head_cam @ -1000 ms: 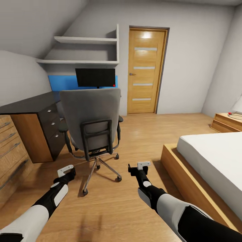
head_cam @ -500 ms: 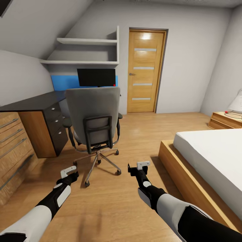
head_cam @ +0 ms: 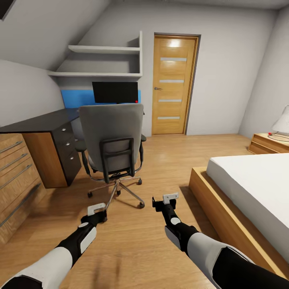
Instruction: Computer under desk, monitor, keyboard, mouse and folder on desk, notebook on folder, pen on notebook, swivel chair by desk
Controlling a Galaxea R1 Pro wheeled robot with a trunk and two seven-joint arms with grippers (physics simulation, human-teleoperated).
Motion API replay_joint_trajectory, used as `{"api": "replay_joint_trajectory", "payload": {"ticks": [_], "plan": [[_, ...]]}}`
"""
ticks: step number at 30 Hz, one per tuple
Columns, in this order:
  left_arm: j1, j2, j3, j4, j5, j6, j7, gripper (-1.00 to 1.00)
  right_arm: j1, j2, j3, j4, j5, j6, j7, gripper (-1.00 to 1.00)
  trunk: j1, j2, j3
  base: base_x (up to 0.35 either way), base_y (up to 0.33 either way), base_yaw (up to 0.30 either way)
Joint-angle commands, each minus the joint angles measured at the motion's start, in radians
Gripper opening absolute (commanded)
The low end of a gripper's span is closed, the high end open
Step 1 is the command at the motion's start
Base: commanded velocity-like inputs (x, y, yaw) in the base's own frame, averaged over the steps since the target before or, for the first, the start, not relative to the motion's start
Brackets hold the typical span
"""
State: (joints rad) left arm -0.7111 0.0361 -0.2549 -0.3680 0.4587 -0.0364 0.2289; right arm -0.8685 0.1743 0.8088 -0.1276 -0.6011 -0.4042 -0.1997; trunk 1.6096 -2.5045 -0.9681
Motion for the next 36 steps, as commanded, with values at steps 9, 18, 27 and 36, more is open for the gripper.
{"api": "replay_joint_trajectory", "payload": {"ticks": [9, 18, 27, 36], "plan": [[-0.001, -0.028, -0.090, 0.006, 0.008, -0.004, 0.009, 1.00, 0.004, 0.000, 0.008, -0.006, -0.006, -0.002, -0.005, 1.00, 0.000, 0.000, -0.005, 0.000, 0.000, -0.064], [-0.001, -0.044, -0.094, 0.004, 0.009, -0.004, 0.016, 1.00, 0.006, 0.000, 0.009, -0.009, -0.002, -0.022, -0.003, 1.00, 0.000, 0.000, -0.006, 0.000, 0.000, -0.007], [-0.001, -0.106, -0.094, -0.019, 0.008, 0.000, 0.079, 1.00, 0.003, 0.000, 0.002, -0.080, -0.003, 0.023, -0.016, 1.00, 0.000, 0.000, -0.006, 0.000, 0.000, 0.000], [-0.001, -0.130, -0.091, -0.197, 0.015, 0.168, 0.223, 1.00, -0.058, 0.000, -0.058, -0.138, -0.022, 0.269, -0.032, 1.00, 0.000, 0.000, -0.006, 0.000, 0.000, 0.000]]}}
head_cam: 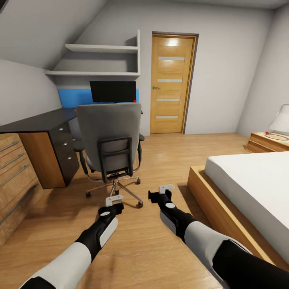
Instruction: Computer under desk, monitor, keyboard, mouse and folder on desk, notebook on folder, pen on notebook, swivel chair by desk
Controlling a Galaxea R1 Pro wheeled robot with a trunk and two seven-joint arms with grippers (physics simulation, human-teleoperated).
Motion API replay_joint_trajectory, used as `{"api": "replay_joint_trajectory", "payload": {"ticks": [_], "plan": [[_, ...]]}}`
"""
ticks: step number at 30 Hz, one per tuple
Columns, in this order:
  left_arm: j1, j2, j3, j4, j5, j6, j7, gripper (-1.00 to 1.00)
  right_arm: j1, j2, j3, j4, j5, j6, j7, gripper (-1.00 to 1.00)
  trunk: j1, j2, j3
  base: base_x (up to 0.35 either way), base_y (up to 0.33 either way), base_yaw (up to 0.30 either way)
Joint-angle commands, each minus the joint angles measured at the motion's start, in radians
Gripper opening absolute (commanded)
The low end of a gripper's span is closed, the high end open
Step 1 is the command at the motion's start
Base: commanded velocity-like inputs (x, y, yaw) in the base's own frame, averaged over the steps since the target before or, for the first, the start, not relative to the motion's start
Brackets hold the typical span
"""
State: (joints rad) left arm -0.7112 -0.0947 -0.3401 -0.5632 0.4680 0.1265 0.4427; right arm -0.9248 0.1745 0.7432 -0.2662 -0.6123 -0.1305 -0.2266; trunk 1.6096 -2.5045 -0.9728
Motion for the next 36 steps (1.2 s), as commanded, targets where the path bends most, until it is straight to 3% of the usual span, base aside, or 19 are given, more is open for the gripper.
{"api": "replay_joint_trajectory", "payload": {"ticks": [1, 4, 9, 15, 24, 36], "plan": [[-0.001, 0.000, -0.005, -0.011, 0.007, 0.026, 0.014, 1.00, -0.008, 0.000, -0.005, 0.000, -0.013, 0.004, -0.005, 1.00, 0.000, 0.000, -0.001, 0.000, 0.000, 0.000], [-0.001, -0.003, 0.001, -0.025, 0.009, 0.067, 0.025, 1.00, -0.025, 0.000, -0.046, 0.003, -0.020, 0.015, -0.006, 1.00, 0.000, 0.000, -0.001, 0.000, 0.000, 0.000], [-0.001, -0.004, 0.005, -0.024, 0.009, 0.065, 0.031, 1.00, -0.033, 0.000, -0.066, 0.009, -0.021, -0.022, -0.009, 1.00, 0.000, 0.000, -0.001, 0.000, 0.000, 0.000], [-0.001, -0.002, 0.005, -0.022, 0.009, 0.028, 0.033, 1.00, -0.034, 0.000, -0.068, 0.049, -0.019, -0.076, -0.021, 1.00, 0.000, 0.000, -0.001, 0.000, 0.000, 0.000], [-0.001, 0.039, 0.003, -0.009, 0.005, -0.015, 0.032, 1.00, -0.034, 0.000, -0.065, 0.065, -0.021, -0.100, -0.043, 1.00, 0.000, 0.000, -0.001, 0.000, 0.000, 0.120], [-0.001, 0.040, 0.002, -0.009, 0.002, -0.021, 0.031, 1.00, -0.032, 0.000, -0.065, 0.066, -0.018, -0.103, -0.024, 1.00, 0.000, 0.000, -0.005, 0.060, 0.000, 0.255]]}}
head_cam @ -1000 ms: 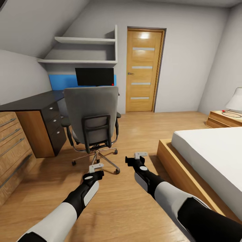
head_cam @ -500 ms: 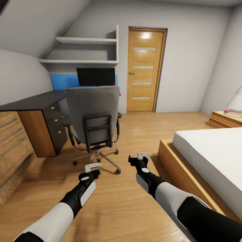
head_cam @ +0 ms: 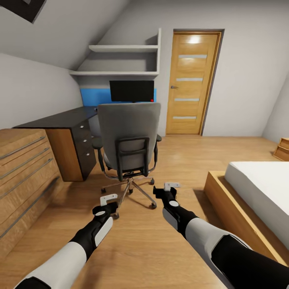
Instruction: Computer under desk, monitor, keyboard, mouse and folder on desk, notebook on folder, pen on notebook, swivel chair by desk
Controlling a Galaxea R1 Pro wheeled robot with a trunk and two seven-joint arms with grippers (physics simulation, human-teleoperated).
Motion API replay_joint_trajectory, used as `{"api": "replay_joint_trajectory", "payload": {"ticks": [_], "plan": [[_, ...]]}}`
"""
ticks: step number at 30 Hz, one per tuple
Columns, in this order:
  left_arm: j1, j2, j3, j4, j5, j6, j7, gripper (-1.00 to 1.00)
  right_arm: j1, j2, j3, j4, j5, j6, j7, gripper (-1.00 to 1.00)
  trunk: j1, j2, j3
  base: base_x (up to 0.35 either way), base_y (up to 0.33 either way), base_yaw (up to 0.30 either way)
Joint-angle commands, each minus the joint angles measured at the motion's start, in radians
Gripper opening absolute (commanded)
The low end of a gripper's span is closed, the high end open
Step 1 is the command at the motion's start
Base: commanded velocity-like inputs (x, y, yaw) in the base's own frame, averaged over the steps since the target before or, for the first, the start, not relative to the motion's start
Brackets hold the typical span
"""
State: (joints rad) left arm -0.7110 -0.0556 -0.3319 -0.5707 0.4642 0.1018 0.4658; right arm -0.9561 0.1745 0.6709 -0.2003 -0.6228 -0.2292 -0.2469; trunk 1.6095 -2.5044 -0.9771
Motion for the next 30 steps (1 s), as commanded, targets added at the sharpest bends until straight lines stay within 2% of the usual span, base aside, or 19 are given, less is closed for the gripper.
{"api": "replay_joint_trajectory", "payload": {"ticks": [1, 9, 11, 16, 25, 30], "plan": [[-0.001, 0.001, -0.006, -0.001, 0.005, 0.004, 0.008, 1.00, -0.001, 0.000, 0.008, 0.001, -0.007, -0.004, 0.003, 1.00, 0.000, 0.000, -0.002, 0.080, 0.000, 0.223], [-0.001, -0.002, -0.009, -0.001, 0.006, 0.004, 0.008, 1.00, 0.001, 0.000, 0.009, 0.001, -0.002, -0.004, 0.076, 1.00, 0.000, 0.000, -0.008, 0.035, 0.000, 0.212], [-0.001, -0.009, -0.017, 0.010, 0.006, 0.004, 0.008, 1.00, 0.004, 0.000, 0.009, 0.001, 0.016, -0.008, 0.088, 1.00, 0.000, 0.000, -0.009, 0.195, 0.000, 0.076], [-0.001, -0.018, -0.026, 0.020, 0.006, 0.004, 0.009, 1.00, 0.009, 0.000, 0.009, 0.001, 0.065, -0.031, 0.095, 1.00, 0.000, 0.000, -0.009, 0.208, 0.000, 0.017], [-0.001, -0.028, -0.032, 0.023, 0.007, 0.004, 0.008, 1.00, 0.011, 0.000, 0.009, 0.001, 0.074, -0.050, 0.096, 1.00, 0.000, 0.000, -0.009, 0.179, -0.015, 0.001], [-0.001, -0.048, -0.039, 0.044, 0.006, 0.004, 0.006, 1.00, 0.012, 0.000, 0.009, 0.001, 0.075, -0.051, 0.097, 1.00, 0.000, 0.000, -0.009, 0.054, -0.007, 0.000]]}}
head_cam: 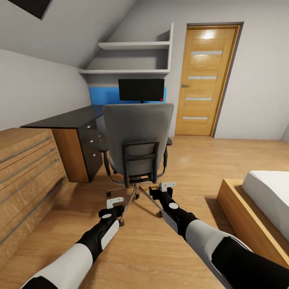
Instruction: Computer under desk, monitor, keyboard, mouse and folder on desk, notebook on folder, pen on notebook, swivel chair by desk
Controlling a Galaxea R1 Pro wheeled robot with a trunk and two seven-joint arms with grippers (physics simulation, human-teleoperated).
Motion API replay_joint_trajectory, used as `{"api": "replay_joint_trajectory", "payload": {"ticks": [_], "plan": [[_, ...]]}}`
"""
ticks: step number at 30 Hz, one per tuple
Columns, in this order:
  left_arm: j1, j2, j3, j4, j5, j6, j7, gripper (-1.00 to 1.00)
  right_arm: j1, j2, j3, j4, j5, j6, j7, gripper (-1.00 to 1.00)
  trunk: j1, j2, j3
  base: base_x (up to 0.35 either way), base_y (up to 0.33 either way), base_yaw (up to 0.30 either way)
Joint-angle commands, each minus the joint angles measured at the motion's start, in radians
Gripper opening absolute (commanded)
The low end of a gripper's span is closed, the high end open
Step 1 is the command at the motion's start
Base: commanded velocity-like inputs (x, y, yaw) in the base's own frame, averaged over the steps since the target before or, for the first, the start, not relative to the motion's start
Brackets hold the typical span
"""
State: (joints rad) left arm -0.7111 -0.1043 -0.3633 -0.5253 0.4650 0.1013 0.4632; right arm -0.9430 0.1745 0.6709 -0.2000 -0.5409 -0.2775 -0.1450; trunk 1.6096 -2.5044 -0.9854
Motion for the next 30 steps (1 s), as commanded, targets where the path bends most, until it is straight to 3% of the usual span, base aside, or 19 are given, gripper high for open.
{"api": "replay_joint_trajectory", "payload": {"ticks": [1, 5, 6, 9, 16, 30], "plan": [[-0.001, -0.003, -0.009, 0.003, 0.005, 0.005, 0.007, 1.00, -0.001, 0.000, 0.009, 0.001, -0.006, -0.003, -0.005, 1.00, 0.000, 0.000, -0.001, 0.018, -0.002, 0.000], [-0.001, -0.017, -0.043, 0.021, 0.004, 0.005, -0.006, 1.00, -0.001, 0.000, 0.009, 0.001, -0.005, -0.003, -0.005, 1.00, 0.000, 0.000, -0.001, 0.090, -0.001, 0.000], [-0.001, -0.021, -0.069, 0.024, 0.004, 0.005, -0.010, 1.00, 0.000, 0.000, 0.009, 0.001, -0.005, -0.003, -0.005, 1.00, 0.000, 0.000, -0.001, 0.258, 0.000, 0.000], [-0.001, -0.021, -0.084, 0.026, 0.006, 0.005, -0.013, 1.00, 0.000, 0.000, 0.009, 0.002, -0.004, -0.003, -0.004, 1.00, 0.000, 0.000, -0.001, 0.233, 0.000, 0.000], [-0.001, -0.020, -0.090, 0.027, 0.008, 0.003, -0.014, 1.00, 0.000, 0.000, 0.009, 0.002, -0.004, -0.003, -0.004, 1.00, 0.000, 0.000, -0.001, 0.090, 0.000, 0.000], [-0.001, -0.020, -0.089, 0.027, 0.010, 0.003, -0.012, 1.00, 0.000, 0.000, 0.010, 0.002, -0.003, -0.003, -0.005, 1.00, 0.000, 0.000, -0.001, 0.249, 0.000, 0.000]]}}
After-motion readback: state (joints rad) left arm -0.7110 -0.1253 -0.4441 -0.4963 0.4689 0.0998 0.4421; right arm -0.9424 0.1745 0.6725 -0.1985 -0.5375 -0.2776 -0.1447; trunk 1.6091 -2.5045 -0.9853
